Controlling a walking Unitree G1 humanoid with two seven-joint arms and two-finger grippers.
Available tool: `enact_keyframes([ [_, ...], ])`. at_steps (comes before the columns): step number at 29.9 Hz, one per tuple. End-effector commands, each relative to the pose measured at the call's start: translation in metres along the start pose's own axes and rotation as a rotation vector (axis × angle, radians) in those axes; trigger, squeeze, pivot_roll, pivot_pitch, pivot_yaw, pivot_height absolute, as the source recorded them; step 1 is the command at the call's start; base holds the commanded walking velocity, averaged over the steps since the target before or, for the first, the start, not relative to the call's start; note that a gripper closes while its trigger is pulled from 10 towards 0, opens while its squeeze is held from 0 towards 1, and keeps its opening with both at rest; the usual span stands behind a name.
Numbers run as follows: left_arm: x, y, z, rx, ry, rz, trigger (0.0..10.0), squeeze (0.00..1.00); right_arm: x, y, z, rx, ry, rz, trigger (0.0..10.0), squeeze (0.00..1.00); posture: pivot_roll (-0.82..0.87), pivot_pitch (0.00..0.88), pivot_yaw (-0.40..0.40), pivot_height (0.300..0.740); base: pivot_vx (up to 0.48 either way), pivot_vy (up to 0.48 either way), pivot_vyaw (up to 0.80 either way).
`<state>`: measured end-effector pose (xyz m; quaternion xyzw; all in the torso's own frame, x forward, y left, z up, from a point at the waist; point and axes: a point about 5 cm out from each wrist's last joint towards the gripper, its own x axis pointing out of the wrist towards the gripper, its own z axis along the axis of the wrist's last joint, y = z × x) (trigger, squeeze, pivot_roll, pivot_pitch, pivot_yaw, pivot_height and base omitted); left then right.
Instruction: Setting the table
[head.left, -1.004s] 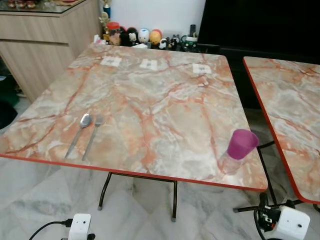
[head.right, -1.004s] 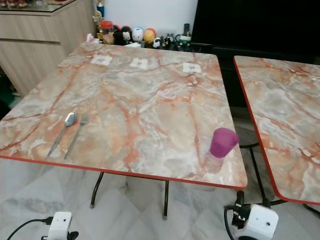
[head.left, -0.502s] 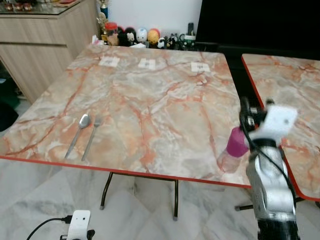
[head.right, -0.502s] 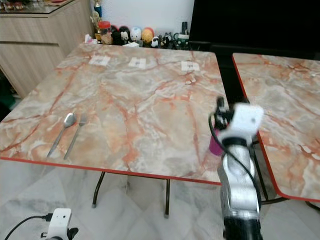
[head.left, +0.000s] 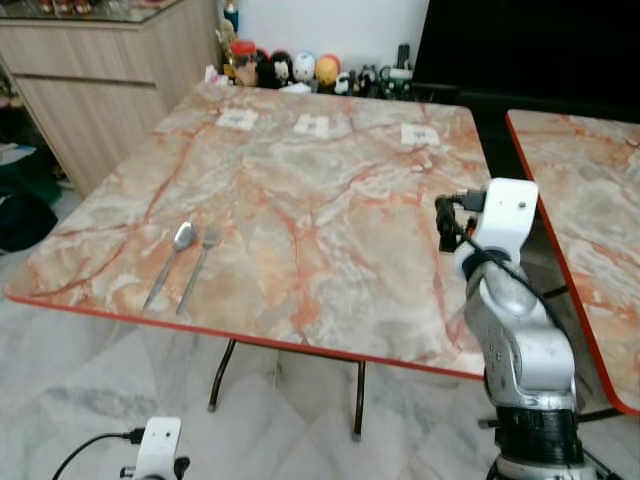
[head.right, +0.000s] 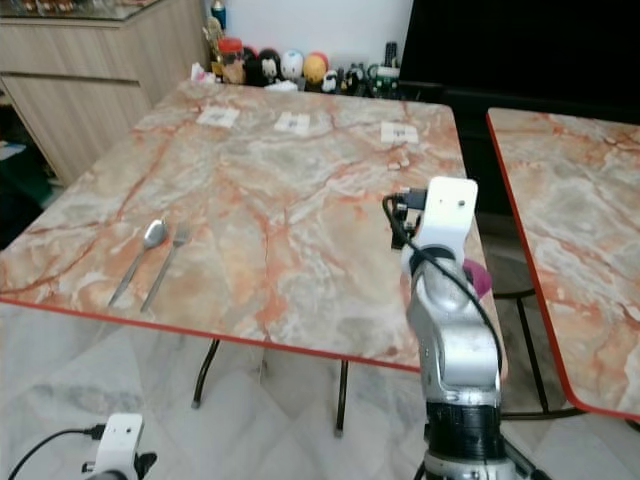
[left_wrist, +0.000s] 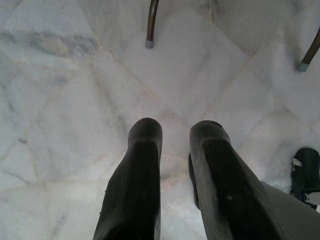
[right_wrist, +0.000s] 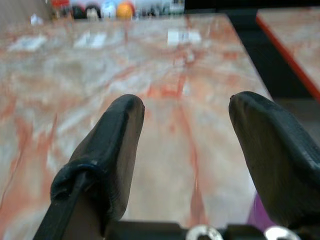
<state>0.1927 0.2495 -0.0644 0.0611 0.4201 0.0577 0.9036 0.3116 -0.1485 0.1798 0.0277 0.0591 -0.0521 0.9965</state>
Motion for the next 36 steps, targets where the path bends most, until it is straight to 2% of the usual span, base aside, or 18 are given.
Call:
enact_keyframes([
  [1,-0.001,0.0,-0.004,-0.014,0.018,0.003,10.0,0.0,-0.007,-0.001,0.001,-0.009,0.016,-0.014,10.0,0.0,0.02,0.021,-0.037,0.74,0.0,0.0,0.0],
  [8,-0.001,0.0,-0.005,-0.009,0.021,-0.002,10.0,0.0,-0.014,-0.018,-0.02,-0.032,0.111,-0.079,10.0,0.0,0.02,0.012,-0.035,0.74,0.0,0.0,0.0],
  [9,-0.001,0.0,-0.005,-0.009,0.021,-0.002,10.0,0.0,-0.014,-0.018,-0.02,-0.032,0.111,-0.079,10.0,0.0,0.02,0.012,-0.035,0.74,0.0,0.0,0.0],
  [11,-0.001,0.0,-0.006,-0.008,0.023,-0.002,10.0,0.0,-0.013,-0.029,-0.019,-0.064,0.127,-0.101,10.0,0.0,0.02,0.0,-0.039,0.74,0.0,0.0,0.0],
  [17,-0.001,-0.001,-0.007,-0.004,0.026,-0.005,10.0,0.0,-0.012,-0.038,-0.02,-0.098,0.147,-0.11,10.0,0.0,0.03,0.0,-0.038,0.74,0.0,0.0,0.0],
  [26,-0.002,0.0,-0.009,0.0,0.031,-0.003,10.0,0.0,-0.007,-0.041,-0.026,-0.116,0.18,-0.075,10.0,0.0,0.03,0.0,-0.035,0.74,0.0,0.0,0.0],
  [28,-0.002,0.0,-0.009,0.0,0.031,-0.002,10.0,0.0,-0.001,-0.04,-0.027,-0.114,0.192,-0.037,10.0,0.0,0.03,0.0,-0.03,0.74,0.0,0.0,0.0],
  [36,-0.002,0.002,-0.009,-0.004,0.031,0.003,10.0,0.0,0.011,-0.045,-0.029,-0.129,0.2,-0.039,10.0,0.0,0.04,0.0,-0.028,0.74,0.0,0.0,0.0],
])
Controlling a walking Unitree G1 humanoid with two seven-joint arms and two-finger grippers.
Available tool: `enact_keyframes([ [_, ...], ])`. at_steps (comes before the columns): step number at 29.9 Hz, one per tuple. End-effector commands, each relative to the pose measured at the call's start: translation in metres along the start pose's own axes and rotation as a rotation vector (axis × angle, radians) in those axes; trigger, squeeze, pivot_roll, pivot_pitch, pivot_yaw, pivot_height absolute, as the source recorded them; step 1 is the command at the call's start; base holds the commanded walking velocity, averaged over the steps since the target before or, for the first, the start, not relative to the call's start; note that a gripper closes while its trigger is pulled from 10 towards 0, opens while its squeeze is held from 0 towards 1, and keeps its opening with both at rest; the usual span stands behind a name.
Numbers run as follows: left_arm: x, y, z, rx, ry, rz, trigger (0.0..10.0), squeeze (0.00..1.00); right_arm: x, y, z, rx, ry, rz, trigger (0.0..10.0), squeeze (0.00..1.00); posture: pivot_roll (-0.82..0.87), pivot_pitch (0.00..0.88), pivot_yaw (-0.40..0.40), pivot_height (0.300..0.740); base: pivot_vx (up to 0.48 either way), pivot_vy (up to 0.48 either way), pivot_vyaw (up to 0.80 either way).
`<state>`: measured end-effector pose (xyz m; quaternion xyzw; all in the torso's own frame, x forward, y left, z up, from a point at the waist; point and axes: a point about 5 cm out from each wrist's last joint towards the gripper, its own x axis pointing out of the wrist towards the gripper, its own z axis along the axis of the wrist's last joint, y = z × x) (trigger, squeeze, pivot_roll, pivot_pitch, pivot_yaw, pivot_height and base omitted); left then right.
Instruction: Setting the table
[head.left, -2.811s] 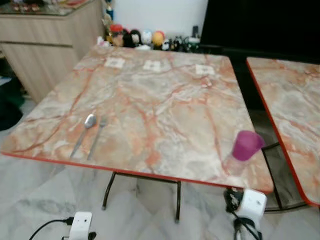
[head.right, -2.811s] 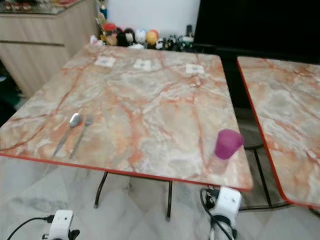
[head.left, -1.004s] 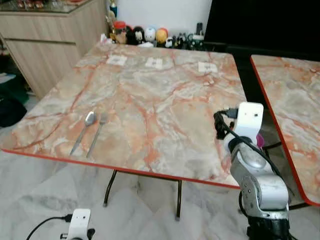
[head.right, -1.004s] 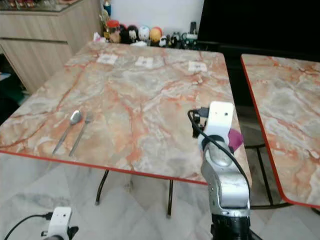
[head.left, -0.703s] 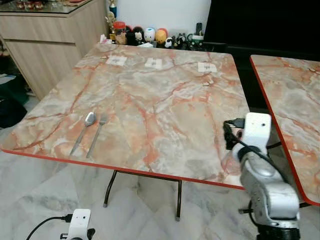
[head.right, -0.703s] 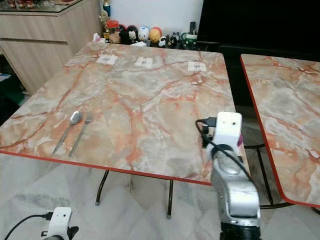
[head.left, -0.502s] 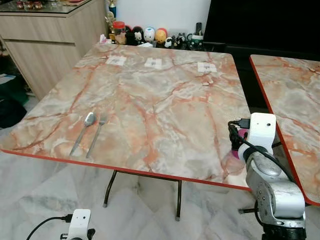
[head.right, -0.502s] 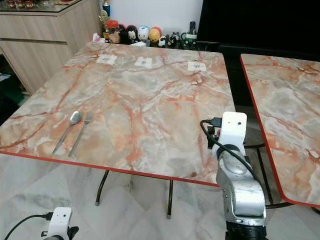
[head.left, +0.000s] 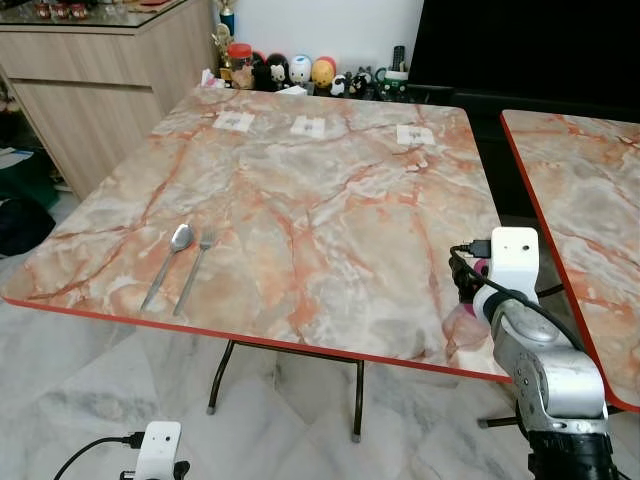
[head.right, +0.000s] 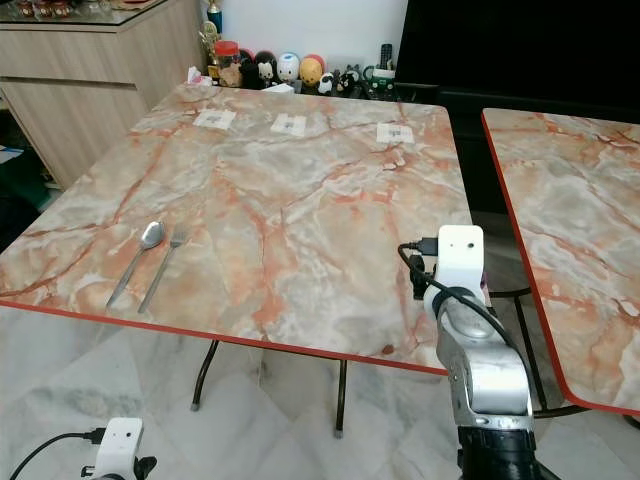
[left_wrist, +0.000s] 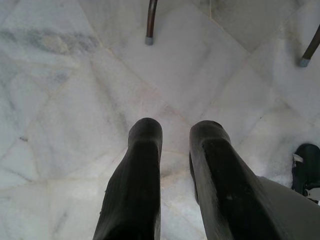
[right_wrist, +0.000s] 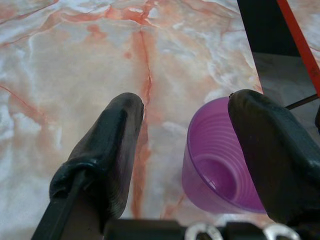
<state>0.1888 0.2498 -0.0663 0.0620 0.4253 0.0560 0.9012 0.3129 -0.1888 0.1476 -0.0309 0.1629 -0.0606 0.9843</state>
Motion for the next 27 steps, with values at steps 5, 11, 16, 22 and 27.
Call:
enact_keyframes([
  [5,-0.001,0.002,-0.004,-0.009,0.019,0.006,10.0,0.0,0.005,-0.004,-0.002,0.013,0.011,0.002,10.0,0.0,0.04,0.006,-0.026,0.74,0.0,0.0,0.0],
  [11,-0.001,0.002,-0.003,-0.008,0.018,0.007,10.0,0.0,0.009,-0.005,-0.007,0.016,0.023,0.001,0.0,0.0,0.04,0.013,-0.023,0.74,0.0,0.0,0.0],
  [16,-0.001,0.003,-0.004,-0.008,0.02,0.007,10.0,0.0,0.011,-0.005,-0.011,0.016,0.033,0.003,10.0,0.0,0.04,0.013,-0.023,0.74,0.0,0.0,0.0],
  [22,-0.001,0.003,-0.005,-0.008,0.022,0.008,10.0,0.0,0.012,-0.005,-0.011,0.017,0.029,0.005,0.7,0.0,0.04,0.012,-0.023,0.74,0.0,0.0,0.0],
  [27,-0.001,0.003,-0.005,-0.008,0.023,0.008,10.0,0.0,0.013,-0.005,-0.011,0.016,0.03,0.002,10.0,0.0,0.04,0.012,-0.024,0.74,0.0,0.0,0.0],
])
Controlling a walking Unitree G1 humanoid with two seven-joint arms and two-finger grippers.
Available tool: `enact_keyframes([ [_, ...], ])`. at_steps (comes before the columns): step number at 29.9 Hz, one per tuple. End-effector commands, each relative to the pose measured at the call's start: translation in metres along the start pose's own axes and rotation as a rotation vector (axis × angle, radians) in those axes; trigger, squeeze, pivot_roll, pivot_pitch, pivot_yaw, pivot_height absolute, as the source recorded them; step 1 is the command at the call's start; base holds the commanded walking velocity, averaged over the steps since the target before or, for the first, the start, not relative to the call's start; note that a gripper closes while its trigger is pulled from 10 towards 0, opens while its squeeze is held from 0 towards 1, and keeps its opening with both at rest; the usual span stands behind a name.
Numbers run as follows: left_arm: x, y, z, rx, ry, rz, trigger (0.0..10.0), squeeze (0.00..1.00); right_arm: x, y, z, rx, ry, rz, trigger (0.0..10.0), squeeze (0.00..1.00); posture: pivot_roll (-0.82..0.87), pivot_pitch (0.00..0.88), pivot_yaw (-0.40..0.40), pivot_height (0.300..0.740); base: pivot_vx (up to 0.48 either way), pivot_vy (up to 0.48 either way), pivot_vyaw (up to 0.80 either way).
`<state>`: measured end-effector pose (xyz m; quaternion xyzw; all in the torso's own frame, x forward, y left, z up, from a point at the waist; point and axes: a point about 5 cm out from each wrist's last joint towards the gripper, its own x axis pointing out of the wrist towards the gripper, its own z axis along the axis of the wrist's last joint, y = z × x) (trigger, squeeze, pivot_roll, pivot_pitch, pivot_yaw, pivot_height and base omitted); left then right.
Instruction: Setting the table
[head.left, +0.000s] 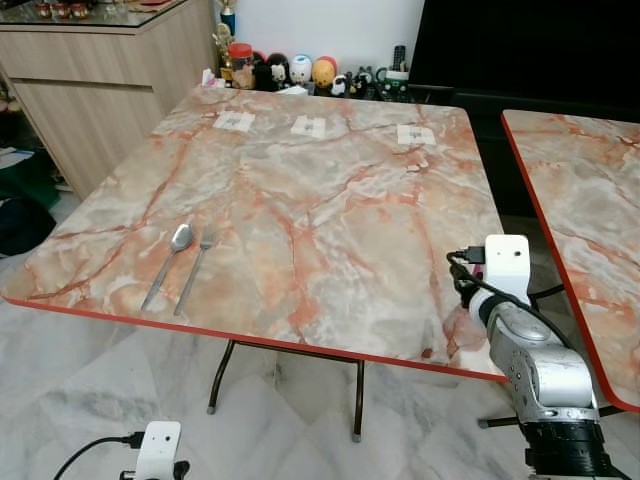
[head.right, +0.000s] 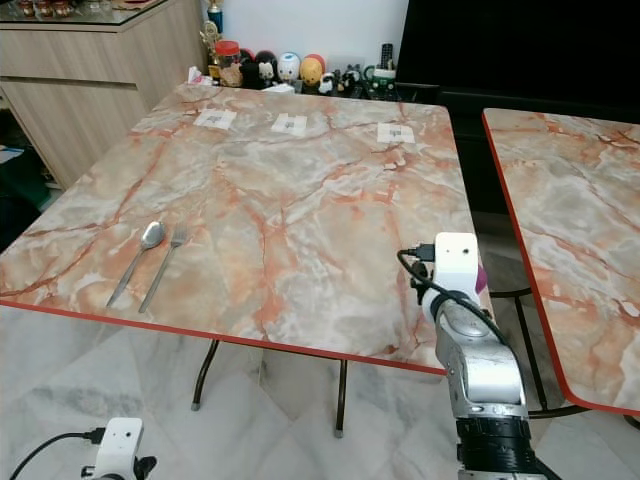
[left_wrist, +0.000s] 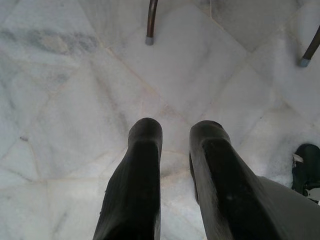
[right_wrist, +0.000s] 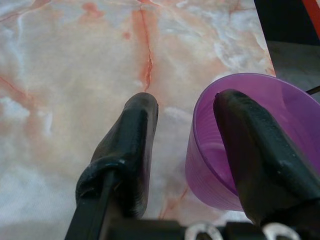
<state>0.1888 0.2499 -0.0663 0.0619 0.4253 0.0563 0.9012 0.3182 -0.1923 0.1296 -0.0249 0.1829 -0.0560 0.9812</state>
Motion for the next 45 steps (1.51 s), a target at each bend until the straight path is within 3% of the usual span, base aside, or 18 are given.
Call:
enact_keyframes([
  [1,-0.001,0.0028,-0.0047,-0.007,0.023,0.007,10.0,0.0,0.0015,-0.0032,0.0043,0.009,-0.012,-0.009,10.0,0.0,0.04,0.014,-0.025,0.74,0.0,0.0,0.0],
  [2,-0.001,0.0029,-0.0046,-0.008,0.023,0.008,10.0,0.0,0.0016,-0.0031,0.0045,0.009,-0.014,-0.008,2.3,0.0,0.04,0.014,-0.025,0.74,0.0,0.0,0.0],
  [3,-0.0009,0.003,-0.0045,-0.008,0.023,0.009,10.0,0.0,0.0017,-0.0029,0.0047,0.009,-0.015,-0.007,0.0,0.0,0.04,0.016,-0.025,0.74,0.0,0.0,0.0],
  [6,-0.0009,0.0031,-0.0044,-0.009,0.023,0.01,10.0,0.0,0.002,-0.0028,0.0047,0.008,-0.015,-0.007,0.2,0.0,0.04,0.016,-0.025,0.74,0.0,0.0,0.0],
  [7,-0.0009,0.0031,-0.0043,-0.009,0.023,0.01,10.0,0.0,0.0021,-0.0027,0.0047,0.008,-0.015,-0.007,0.9,0.0,0.04,0.018,-0.025,0.74,0.0,0.0,0.0],
  [8,-0.0009,0.0032,-0.0043,-0.01,0.023,0.01,10.0,0.0,0.0022,-0.0026,0.0047,0.007,-0.014,-0.006,4.0,0.0,0.04,0.018,-0.025,0.74,0.0,0.0,0.0],
  [9,-0.0009,0.0034,-0.0044,-0.01,0.023,0.009,10.0,0.0,0.0024,-0.0027,0.0044,0.006,-0.012,-0.007,10.0,0.0,0.04,0.018,-0.025,0.74,0.0,0.0,0.0],
  [18,-0.0011,0.0035,-0.0047,-0.008,0.023,0.009,10.0,0.0,0.0024,-0.0036,0.0037,0.005,-0.014,-0.013,10.0,0.0,0.04,0.018,-0.025,0.74,0.0,0.0,0.0],
  [20,-0.0011,0.0035,-0.0048,-0.008,0.023,0.009,10.0,0.0,0.0023,-0.0039,0.0037,0.006,-0.015,-0.015,0.0,0.0,0.04,0.018,-0.025,0.74,0.0,0.0,0.0],
  [45,-0.001,0.0037,-0.0046,-0.008,0.027,0.007,10.0,0.0,0.0027,-0.0018,-0.0002,0.012,-0.006,-0.013,0.0,0.0,0.05,0.012,-0.025,0.74,0.0,0.0,0.0],
])
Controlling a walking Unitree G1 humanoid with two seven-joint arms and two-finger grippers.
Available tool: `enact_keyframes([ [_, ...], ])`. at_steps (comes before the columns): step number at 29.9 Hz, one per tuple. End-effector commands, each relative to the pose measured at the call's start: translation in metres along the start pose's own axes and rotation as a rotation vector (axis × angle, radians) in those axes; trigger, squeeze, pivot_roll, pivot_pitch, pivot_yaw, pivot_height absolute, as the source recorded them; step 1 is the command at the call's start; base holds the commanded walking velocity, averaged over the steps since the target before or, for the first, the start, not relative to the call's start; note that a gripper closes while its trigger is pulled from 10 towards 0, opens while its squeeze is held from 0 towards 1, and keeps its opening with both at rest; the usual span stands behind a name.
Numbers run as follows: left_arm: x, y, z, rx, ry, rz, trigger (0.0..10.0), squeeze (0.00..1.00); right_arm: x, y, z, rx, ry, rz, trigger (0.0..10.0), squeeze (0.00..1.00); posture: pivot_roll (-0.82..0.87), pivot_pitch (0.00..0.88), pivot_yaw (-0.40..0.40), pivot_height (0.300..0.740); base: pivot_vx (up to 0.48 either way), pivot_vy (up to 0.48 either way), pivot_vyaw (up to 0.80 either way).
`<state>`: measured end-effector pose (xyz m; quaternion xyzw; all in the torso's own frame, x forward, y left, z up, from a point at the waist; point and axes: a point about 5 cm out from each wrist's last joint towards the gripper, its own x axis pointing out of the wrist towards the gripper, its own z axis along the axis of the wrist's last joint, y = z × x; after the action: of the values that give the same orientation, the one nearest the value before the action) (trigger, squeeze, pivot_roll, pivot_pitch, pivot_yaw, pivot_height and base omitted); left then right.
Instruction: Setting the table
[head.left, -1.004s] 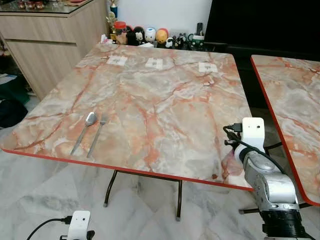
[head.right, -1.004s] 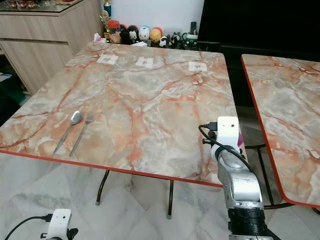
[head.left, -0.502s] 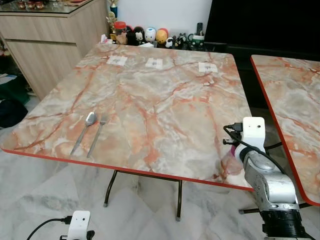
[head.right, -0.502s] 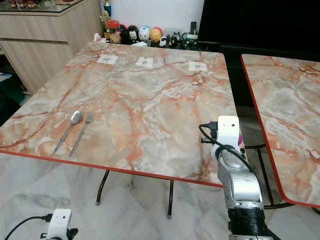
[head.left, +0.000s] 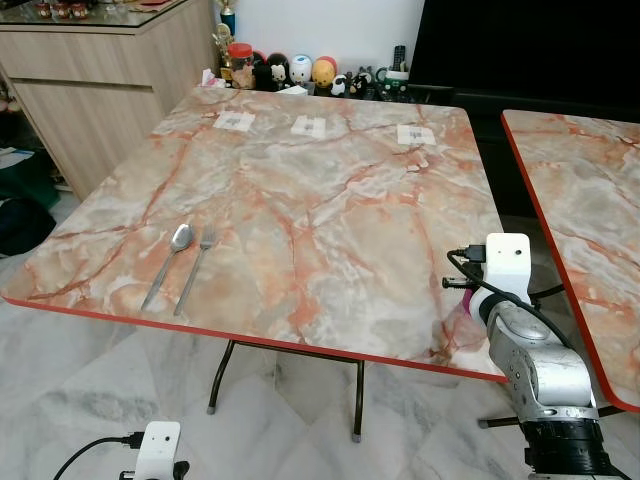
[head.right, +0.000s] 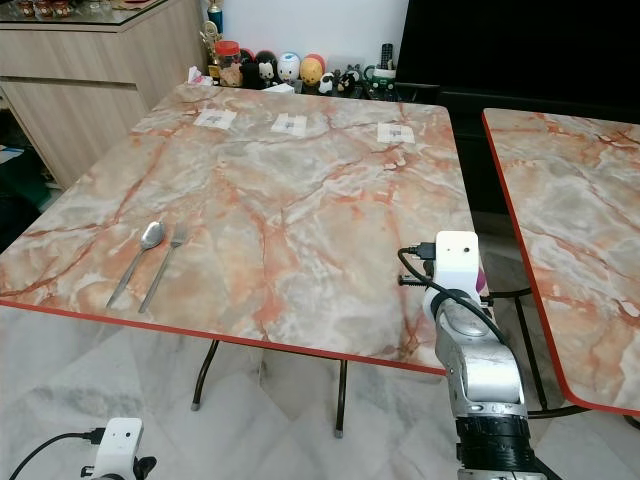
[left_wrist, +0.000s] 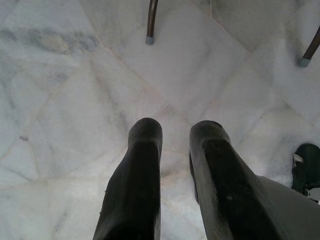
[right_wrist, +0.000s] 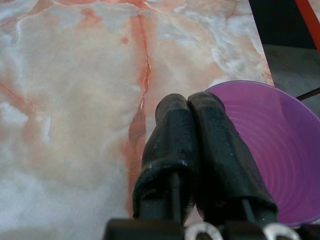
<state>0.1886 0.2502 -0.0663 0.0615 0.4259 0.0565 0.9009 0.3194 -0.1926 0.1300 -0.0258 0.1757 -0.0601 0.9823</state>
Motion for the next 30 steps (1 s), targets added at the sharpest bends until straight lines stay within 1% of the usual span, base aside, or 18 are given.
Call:
enact_keyframes([
  [1,-0.001,0.003,-0.004,-0.008,0.025,0.007,10.0,0.0,0.002,-0.002,-0.001,0.011,0.008,-0.005,0.0,0.0,0.05,0.012,-0.025,0.74,0.0,0.0,0.0],
  [3,-0.001,0.003,-0.004,-0.008,0.025,0.008,10.0,0.0,0.001,-0.001,0.0,0.013,0.001,-0.006,0.0,0.0,0.05,0.012,-0.025,0.74,0.0,0.0,0.0],
  [8,-0.001,0.003,-0.005,-0.008,0.026,0.008,10.0,0.0,0.0,-0.001,0.01,0.045,-0.086,-0.023,0.0,0.0,0.05,0.012,-0.025,0.74,0.0,0.0,0.0],
  [10,-0.001,0.003,-0.005,-0.008,0.027,0.007,10.0,0.0,-0.001,0.0,0.01,0.056,-0.095,-0.017,0.0,0.0,0.05,0.009,-0.026,0.74,0.0,0.0,0.0],
  [15,-0.001,0.003,-0.006,-0.008,0.029,0.006,10.0,0.0,-0.002,0.001,0.009,0.064,-0.097,-0.016,0.0,0.0,0.05,0.009,-0.027,0.74,0.0,0.0,0.0],
  [19,-0.001,0.002,-0.007,-0.008,0.032,0.005,10.0,0.0,-0.001,0.004,0.001,0.045,-0.056,-0.004,0.0,0.0,0.05,0.006,-0.028,0.74,0.0,0.0,0.0],
  [23,-0.001,0.002,-0.007,-0.009,0.033,0.005,10.0,0.0,0.0,0.006,-0.004,0.037,-0.037,0.012,0.0,0.0,0.05,0.004,-0.03,0.74,0.0,0.0,0.0],
  [24,-0.001,0.002,-0.008,-0.009,0.033,0.005,10.0,0.0,0.001,0.007,-0.006,0.029,-0.027,0.018,0.6,0.0,0.05,0.004,-0.03,0.74,0.0,0.0,0.0],
  [25,-0.001,0.002,-0.008,-0.009,0.033,0.005,10.0,0.0,0.001,0.008,-0.007,0.023,-0.02,0.022,2.3,0.0,0.05,0.004,-0.03,0.74,0.0,0.0,0.0],
  [26,-0.001,0.002,-0.008,-0.009,0.034,0.006,10.0,0.0,0.001,0.007,-0.01,0.019,-0.006,0.018,10.0,0.0,0.05,0.003,-0.031,0.74,0.0,0.0,0.0],
  [28,-0.002,0.002,-0.008,-0.01,0.035,0.006,10.0,0.0,0.002,0.008,-0.012,0.02,0.005,0.018,10.0,0.0,0.05,0.003,-0.031,0.74,0.0,0.0,0.0],
  [29,-0.002,0.002,-0.008,-0.01,0.035,0.006,10.0,0.0,0.002,0.008,-0.012,0.024,0.004,0.019,10.0,0.66,0.05,0.003,-0.031,0.74,0.0,0.0,0.0],
  [30,-0.002,0.002,-0.008,-0.01,0.035,0.007,10.0,0.0,0.002,0.008,-0.012,0.027,0.001,0.02,10.0,0.66,0.06,0.004,-0.033,0.74,0.0,0.0,0.0],
])
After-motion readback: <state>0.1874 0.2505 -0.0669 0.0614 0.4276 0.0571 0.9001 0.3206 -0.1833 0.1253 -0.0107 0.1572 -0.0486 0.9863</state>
